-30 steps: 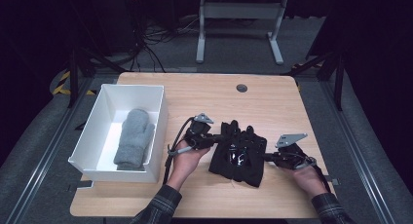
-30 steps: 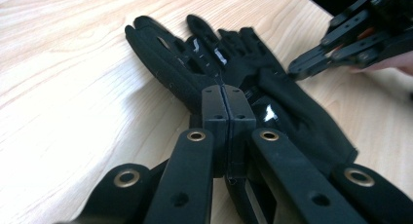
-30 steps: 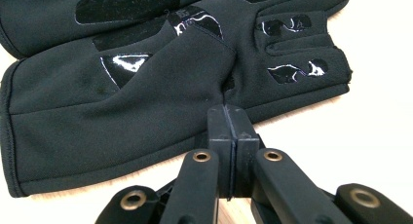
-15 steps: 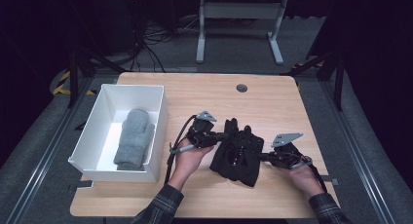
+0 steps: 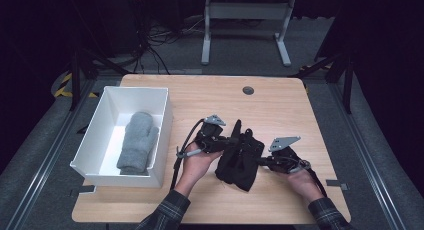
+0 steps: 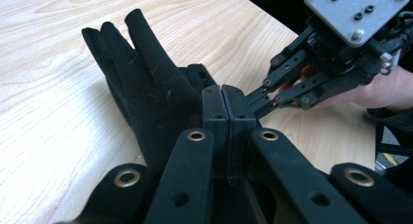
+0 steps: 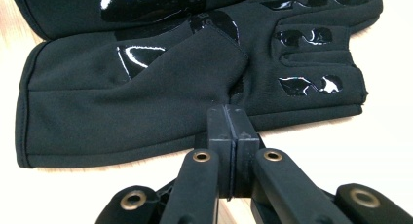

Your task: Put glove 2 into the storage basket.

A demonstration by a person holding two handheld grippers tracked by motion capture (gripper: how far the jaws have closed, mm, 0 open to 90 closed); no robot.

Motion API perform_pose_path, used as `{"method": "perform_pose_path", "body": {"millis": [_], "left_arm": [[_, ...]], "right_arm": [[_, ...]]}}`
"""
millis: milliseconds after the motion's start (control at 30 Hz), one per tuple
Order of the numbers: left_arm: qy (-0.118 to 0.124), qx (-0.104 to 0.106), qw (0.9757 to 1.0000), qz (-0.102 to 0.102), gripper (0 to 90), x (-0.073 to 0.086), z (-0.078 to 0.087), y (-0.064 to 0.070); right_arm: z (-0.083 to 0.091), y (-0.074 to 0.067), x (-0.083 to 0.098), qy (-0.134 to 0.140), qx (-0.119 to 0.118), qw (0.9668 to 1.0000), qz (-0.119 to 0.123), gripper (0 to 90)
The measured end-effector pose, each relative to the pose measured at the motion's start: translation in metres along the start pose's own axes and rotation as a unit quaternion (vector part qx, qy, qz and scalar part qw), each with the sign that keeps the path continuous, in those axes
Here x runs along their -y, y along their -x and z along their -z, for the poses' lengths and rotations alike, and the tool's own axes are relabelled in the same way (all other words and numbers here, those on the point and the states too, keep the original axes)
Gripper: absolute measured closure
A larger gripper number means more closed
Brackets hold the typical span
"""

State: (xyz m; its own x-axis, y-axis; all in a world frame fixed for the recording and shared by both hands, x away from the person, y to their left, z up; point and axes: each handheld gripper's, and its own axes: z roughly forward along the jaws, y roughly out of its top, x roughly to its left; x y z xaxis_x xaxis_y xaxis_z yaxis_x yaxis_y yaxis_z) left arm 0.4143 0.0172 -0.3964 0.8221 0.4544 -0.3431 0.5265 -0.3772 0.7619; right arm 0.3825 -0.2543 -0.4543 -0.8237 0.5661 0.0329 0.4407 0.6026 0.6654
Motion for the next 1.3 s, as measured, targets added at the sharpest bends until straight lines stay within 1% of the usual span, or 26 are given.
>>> {"method": "perform_pose_path", "body": {"millis": [200, 333, 467, 600, 767, 867, 933, 967, 1067, 1100, 1133, 1167, 1233, 1267, 1300], "left_arm": [[-0.001, 0.007, 1.0000, 0.000, 90.0, 0.000, -0.003, 0.002], [-0.010, 0.011, 0.9999, -0.003, 90.0, 0.001, -0.009, 0.004], [-0.015, 0.014, 0.9998, -0.005, 90.0, 0.002, -0.015, 0.006], [-0.019, 0.013, 0.9997, -0.007, 90.0, 0.003, -0.020, 0.007], [-0.020, 0.010, 0.9997, -0.002, 90.0, 0.005, -0.023, 0.005], [-0.025, 0.008, 0.9997, 0.001, 90.0, 0.008, -0.027, 0.004], [-0.028, 0.009, 0.9996, 0.001, 90.0, 0.010, -0.030, 0.004], [-0.028, 0.009, 0.9996, 0.001, 90.0, 0.010, -0.030, 0.004], [-0.041, 0.014, 0.9991, -0.003, 90.0, 0.012, -0.037, 0.008], [-0.041, 0.014, 0.9991, -0.003, 90.0, 0.012, -0.037, 0.008], [-0.044, 0.013, 0.9989, -0.005, 90.0, 0.013, -0.039, 0.009], [-0.049, 0.013, 0.9987, -0.006, 90.0, 0.014, -0.041, 0.009], [-0.057, 0.012, 0.9983, -0.005, 89.9, 0.016, -0.045, 0.010], [-0.060, 0.016, 0.9980, -0.005, 89.5, 0.017, -0.046, 0.009], [-0.063, 0.021, 0.9978, -0.006, 89.0, 0.018, -0.048, 0.009]], "right_arm": [[-0.007, -0.006, -0.008, 0.001, -0.003, 1.0000, 0.008, 90.0], [-0.012, -0.009, -0.012, 0.003, -0.005, 0.9999, 0.012, 90.0], [-0.014, -0.011, -0.015, 0.004, -0.007, 0.9999, 0.014, 90.0], [-0.018, -0.014, -0.018, 0.007, -0.010, 0.9998, 0.017, 90.0], [-0.023, -0.018, -0.022, 0.010, -0.013, 0.9996, 0.022, 90.0], [-0.023, -0.019, -0.023, 0.012, -0.013, 0.9995, 0.025, 90.0], [-0.018, -0.017, -0.022, 0.015, -0.010, 0.9996, 0.022, 90.0], [-0.014, -0.015, -0.020, 0.021, -0.008, 0.9996, 0.019, 90.0], [-0.001, -0.005, -0.015, 0.037, 0.004, 0.9993, 0.002, 90.0], [0.004, 0.000, -0.012, 0.041, 0.010, 0.9991, -0.006, 90.0], [0.007, 0.002, -0.011, 0.043, 0.013, 0.9989, -0.011, 90.0], [0.007, 0.002, -0.011, 0.043, 0.013, 0.9989, -0.011, 90.0], [0.014, 0.010, -0.005, 0.049, 0.023, 0.9983, -0.023, 90.0], [0.016, 0.013, -0.003, 0.051, 0.027, 0.9979, -0.029, 90.0], [0.018, 0.016, -0.001, 0.052, 0.030, 0.9976, -0.034, 88.0]]}}
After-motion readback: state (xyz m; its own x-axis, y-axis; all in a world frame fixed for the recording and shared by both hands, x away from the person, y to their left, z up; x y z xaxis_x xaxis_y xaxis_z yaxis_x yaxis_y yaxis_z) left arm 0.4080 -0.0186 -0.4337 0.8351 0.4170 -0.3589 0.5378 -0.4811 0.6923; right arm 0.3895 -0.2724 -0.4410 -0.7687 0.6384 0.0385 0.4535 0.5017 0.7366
